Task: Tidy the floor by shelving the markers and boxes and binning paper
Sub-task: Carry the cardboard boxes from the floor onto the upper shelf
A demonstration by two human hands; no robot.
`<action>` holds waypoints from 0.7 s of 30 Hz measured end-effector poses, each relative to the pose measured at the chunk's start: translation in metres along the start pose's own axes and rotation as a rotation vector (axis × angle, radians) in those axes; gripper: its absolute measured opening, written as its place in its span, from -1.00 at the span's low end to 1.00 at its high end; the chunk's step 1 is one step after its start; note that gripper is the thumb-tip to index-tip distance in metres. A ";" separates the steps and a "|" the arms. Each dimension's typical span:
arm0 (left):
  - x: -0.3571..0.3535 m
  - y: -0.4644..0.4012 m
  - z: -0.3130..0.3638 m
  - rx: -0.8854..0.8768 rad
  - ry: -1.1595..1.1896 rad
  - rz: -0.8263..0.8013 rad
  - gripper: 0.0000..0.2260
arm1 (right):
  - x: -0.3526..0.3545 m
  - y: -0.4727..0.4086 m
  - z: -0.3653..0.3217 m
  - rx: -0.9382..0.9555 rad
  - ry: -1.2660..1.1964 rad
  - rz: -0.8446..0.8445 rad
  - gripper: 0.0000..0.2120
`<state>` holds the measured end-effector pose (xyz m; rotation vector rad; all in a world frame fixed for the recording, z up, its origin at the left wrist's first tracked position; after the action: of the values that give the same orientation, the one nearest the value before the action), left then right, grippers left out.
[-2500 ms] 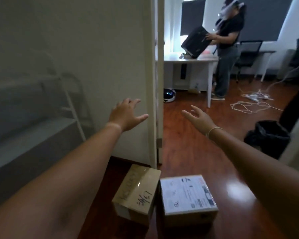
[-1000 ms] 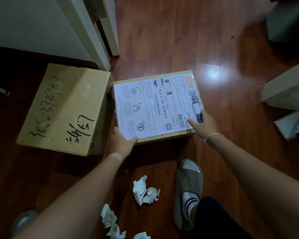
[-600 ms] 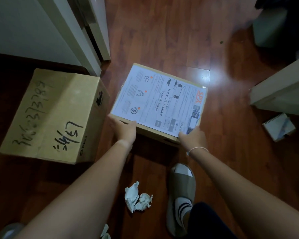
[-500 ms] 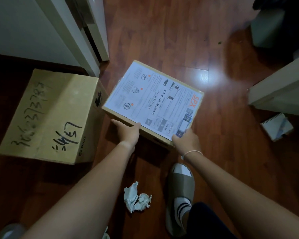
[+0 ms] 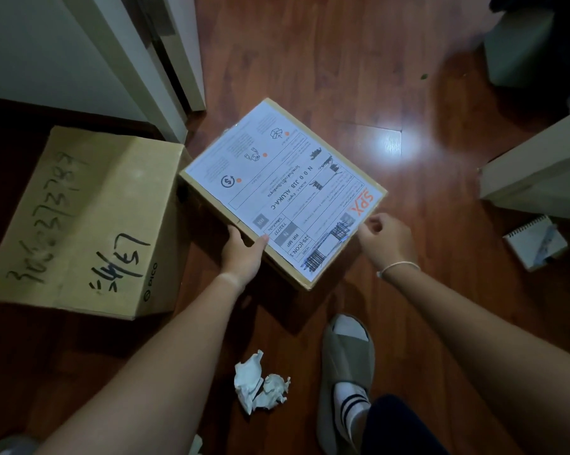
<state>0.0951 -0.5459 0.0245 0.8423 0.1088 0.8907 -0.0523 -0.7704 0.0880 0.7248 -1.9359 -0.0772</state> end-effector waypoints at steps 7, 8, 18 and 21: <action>0.026 -0.007 -0.007 -0.021 -0.018 -0.183 -0.42 | 0.009 -0.021 -0.006 0.055 0.034 0.016 -0.49; 0.030 -0.007 -0.009 -0.013 -0.011 -0.198 -0.43 | 0.003 -0.022 -0.007 0.043 0.005 -0.036 -0.44; 0.027 -0.012 -0.017 -0.053 0.215 -0.207 -0.59 | -0.075 0.008 0.016 -0.243 -0.501 -0.505 -0.42; 0.023 -0.007 -0.016 -0.045 0.246 -0.184 -0.59 | -0.077 0.013 0.017 -0.226 -0.578 -0.454 -0.58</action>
<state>0.1076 -0.5214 0.0146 0.6668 0.3740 0.8172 -0.0495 -0.7241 0.0232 1.0548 -2.2048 -0.8510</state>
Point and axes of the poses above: each hand's wrist, its own y-axis away from the middle knuckle, its own x-axis out of the back of the hand, z = x × y, the point moved 7 cm from there along -y, towards the middle knuckle, and after that the axes turned 3 degrees about -z, right-handed, at the moved point
